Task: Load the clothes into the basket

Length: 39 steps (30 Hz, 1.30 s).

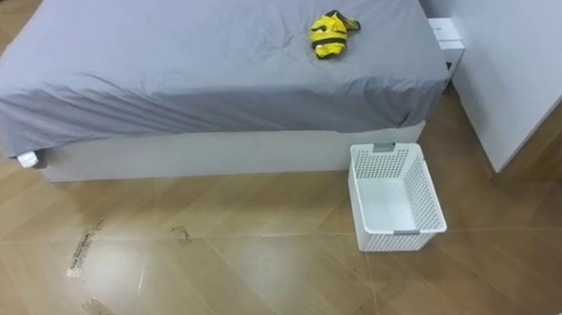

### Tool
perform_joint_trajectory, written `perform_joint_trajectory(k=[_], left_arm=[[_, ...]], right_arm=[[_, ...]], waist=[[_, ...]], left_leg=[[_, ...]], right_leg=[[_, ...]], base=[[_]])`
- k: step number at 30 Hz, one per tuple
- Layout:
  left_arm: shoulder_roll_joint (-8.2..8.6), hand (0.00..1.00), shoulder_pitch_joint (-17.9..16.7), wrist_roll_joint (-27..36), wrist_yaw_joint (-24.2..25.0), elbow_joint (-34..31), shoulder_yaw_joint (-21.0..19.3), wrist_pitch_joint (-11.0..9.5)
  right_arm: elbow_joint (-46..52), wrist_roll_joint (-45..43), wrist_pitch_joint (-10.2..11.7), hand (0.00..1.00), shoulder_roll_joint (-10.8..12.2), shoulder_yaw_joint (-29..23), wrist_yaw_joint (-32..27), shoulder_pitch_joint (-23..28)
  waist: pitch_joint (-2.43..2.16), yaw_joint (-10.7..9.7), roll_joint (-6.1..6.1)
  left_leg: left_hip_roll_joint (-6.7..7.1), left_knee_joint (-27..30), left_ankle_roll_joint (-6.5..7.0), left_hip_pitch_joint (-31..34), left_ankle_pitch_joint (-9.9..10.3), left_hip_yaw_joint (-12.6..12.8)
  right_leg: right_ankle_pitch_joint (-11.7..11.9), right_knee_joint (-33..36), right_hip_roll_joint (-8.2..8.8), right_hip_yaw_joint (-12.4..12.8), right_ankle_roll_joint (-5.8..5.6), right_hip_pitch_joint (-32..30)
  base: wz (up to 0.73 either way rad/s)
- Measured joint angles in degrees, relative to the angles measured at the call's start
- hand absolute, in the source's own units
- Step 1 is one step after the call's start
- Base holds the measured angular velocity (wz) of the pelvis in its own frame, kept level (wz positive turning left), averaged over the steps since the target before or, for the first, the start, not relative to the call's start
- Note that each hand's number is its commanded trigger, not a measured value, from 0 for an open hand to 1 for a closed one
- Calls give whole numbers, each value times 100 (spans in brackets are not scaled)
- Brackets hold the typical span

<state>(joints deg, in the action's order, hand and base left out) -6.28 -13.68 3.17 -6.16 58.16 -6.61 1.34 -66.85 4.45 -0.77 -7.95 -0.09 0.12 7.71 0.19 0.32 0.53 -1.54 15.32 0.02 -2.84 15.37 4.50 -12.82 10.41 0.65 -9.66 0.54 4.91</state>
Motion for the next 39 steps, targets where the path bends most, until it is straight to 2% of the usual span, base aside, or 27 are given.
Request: perform_joint_trajectory(k=[5,6,9,11,13,14,15,16,18,19,20,21,22,23,24,25,26,28,29,31,32,33,34,35,36,38,39], left_arm=[[-92,0,-38,108,-6,-1,-155,8],[-98,0,-49,143,-30,2,-154,6],[-86,0,-138,165,-76,73,-66,11],[-86,0,-213,163,-164,119,-26,8],[-79,0,-257,117,-231,298,0,5],[-70,0,-255,98,-223,339,4,1],[-35,0,-240,33,-211,384,3,-1],[5,0,-206,-60,-218,379,3,-18],[61,0,-117,-26,-219,382,1,-70],[41,0,-86,8,-219,382,-4,-82],[20,0,-75,60,-217,383,-2,-113],[12,0,-80,135,-220,430,10,-175],[-37,0,-36,241,-243,454,-2,-232],[-77,0,13,303,-275,463,0,-248],[-84,0,162,295,-356,440,0,-257],[-86,0,277,288,-399,370,6,-281],[-93,0,358,278,-431,353,-2,-301],[-123,0,539,143,-493,220,4,-360],[-128,0,578,133,-488,126,58,-397],[-148,0,628,136,-466,77,306,-424],[-139,0,633,140,-448,70,414,-423],[-116,0,605,138,-423,31,599,-422],[-76,0,551,134,-405,20,703,-418],[-70,0,522,126,-388,10,726,-418],[-94,0,384,115,-353,-7,721,-430],[-136,0,225,120,-343,17,664,-423],[-149,0,53,123,-332,58,642,-421]], right_arm=[[-3,26,10,0,4,-1,104,8],[-8,34,14,0,-25,3,141,13],[-10,149,-23,0,-76,2,138,28],[-15,196,-30,0,-90,85,125,28],[-30,169,-58,0,-103,131,128,34],[-30,152,-58,0,-108,116,125,39],[-28,152,-57,0,-116,104,98,43],[-25,161,-54,0,-108,102,38,35],[-33,166,-38,0,-84,90,-14,-9],[41,120,31,0,-23,107,-46,-5],[72,91,57,0,17,116,-70,-51],[114,74,77,0,4,108,-102,11],[152,72,63,0,11,99,-145,44],[176,71,63,0,32,101,-164,44],[232,46,65,0,22,70,-221,22],[307,60,76,0,22,11,-266,5],[374,62,76,0,28,-19,-268,-27],[899,68,95,0,51,15,-257,-174],[1111,111,101,0,72,17,-257,-239],[1328,165,131,0,82,62,-267,-299],[1389,184,135,0,81,66,-267,-300],[1456,224,170,0,80,89,-265,-312],[1469,263,247,0,77,115,-265,-306],[1471,287,279,0,91,115,-264,-286],[1518,308,340,0,98,109,-265,-282],[1793,289,378,0,86,62,-291,-284],[2105,277,397,0,80,41,-350,-285]], waist=[[-9,23,58],[46,12,62],[38,18,95],[51,82,85],[52,167,118],[49,159,129],[29,141,175],[-34,123,246],[11,145,252],[58,160,258],[164,216,336],[69,234,258],[11,191,256],[15,190,338],[35,232,360],[-14,336,249],[-24,392,213],[71,439,67],[85,398,15],[94,302,-7],[91,261,-15],[84,212,-13],[74,150,-53],[39,136,-73],[9,195,-79],[-89,325,-164],[-62,360,-323]], left_leg=[[-194,1754,-82,806,103,48],[-289,2471,-34,1205,68,41],[-42,1967,32,2021,69,18],[56,1064,-75,2422,-365,11],[46,422,-65,2677,-1213,9],[69,421,-33,2720,-1400,29],[181,508,191,2785,-1659,178],[311,767,331,2873,-1469,335],[337,1401,385,3014,-1050,490],[297,2194,533,3172,-821,502],[309,2572,528,3323,-760,572],[325,2261,347,3207,-659,627],[411,2140,518,3001,-383,657],[529,2131,564,2836,-247,700],[602,2086,628,2532,-36,721],[619,1828,665,2161,68,684],[613,1659,669,1977,100,638],[533,1007,631,1266,87,341],[502,752,618,955,92,124],[472,455,590,500,159,-215],[448,370,572,367,199,-312],[393,178,527,65,289,-402],[280,18,455,-263,389,-501],[216,-48,411,-443,422,-561],[102,-180,313,-690,523,-637],[-118,-38,4,-797,745,-622],[-309,79,-114,-905,783,-609]], right_leg=[[-273,313,-14,33,150,-76],[-341,345,-62,82,240,20],[-636,516,37,111,251,76],[-792,534,105,115,211,169],[-1028,519,235,219,98,360],[-1084,519,287,228,30,426],[-1197,524,435,261,-100,468],[-1262,506,602,364,-191,440],[-1167,401,743,473,-356,554],[-1071,395,808,620,-405,765],[-1061,554,852,791,-405,869],[-1059,1139,885,808,-412,805],[-1036,2136,1017,643,-454,563],[-869,2681,1141,623,-547,406],[-131,3522,1254,626,-533,132],[751,4082,1258,641,-381,-159],[756,4314,1210,627,-324,-375],[-211,4738,698,318,35,-1388],[-482,4404,420,96,73,-1840],[-544,3235,96,-41,116,-2317],[-491,2729,32,-73,133,-2396],[-175,1676,16,-177,112,-2479],[475,990,17,-296,146,-2518],[749,756,-1,-331,163,-2511],[1194,526,-99,-304,341,-2514],[1383,852,-320,-367,661,-2482],[1098,1185,-434,-527,721,-2402]], base=[[2],[4],[-1],[-28],[-37],[-7],[8],[0],[-19],[-33],[-37],[-13],[0],[16],[-3],[-12],[-22],[7],[29],[50],[80],[90],[89],[68],[29],[0],[0]])
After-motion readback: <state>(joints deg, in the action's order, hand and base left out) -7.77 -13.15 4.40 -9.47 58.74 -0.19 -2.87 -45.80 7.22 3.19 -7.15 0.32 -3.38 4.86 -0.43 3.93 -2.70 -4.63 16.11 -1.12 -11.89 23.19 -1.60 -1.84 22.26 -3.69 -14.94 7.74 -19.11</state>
